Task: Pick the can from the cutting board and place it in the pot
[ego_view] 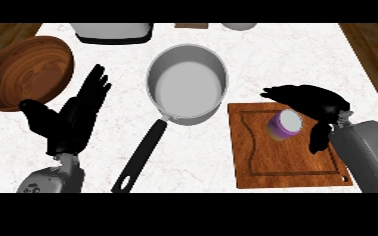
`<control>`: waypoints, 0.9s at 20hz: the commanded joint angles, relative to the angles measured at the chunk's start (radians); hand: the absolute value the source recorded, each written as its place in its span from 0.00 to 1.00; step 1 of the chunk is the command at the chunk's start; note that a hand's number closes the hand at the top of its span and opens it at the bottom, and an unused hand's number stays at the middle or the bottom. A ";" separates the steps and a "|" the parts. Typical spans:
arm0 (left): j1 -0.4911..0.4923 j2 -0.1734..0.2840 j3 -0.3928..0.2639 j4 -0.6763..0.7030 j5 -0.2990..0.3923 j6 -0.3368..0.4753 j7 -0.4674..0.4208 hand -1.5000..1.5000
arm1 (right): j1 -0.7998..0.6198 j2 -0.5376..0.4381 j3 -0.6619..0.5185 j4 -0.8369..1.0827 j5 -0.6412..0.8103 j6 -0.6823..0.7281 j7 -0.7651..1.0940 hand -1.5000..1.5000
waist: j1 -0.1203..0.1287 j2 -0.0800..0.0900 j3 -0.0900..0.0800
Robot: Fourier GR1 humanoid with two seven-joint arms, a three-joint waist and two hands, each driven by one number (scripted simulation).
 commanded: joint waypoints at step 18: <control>0.035 -0.010 0.055 -0.002 -0.020 0.023 0.002 0.50 | 0.233 0.321 -0.226 -0.027 0.059 -0.202 0.414 1.00 | -0.128 -0.035 -0.006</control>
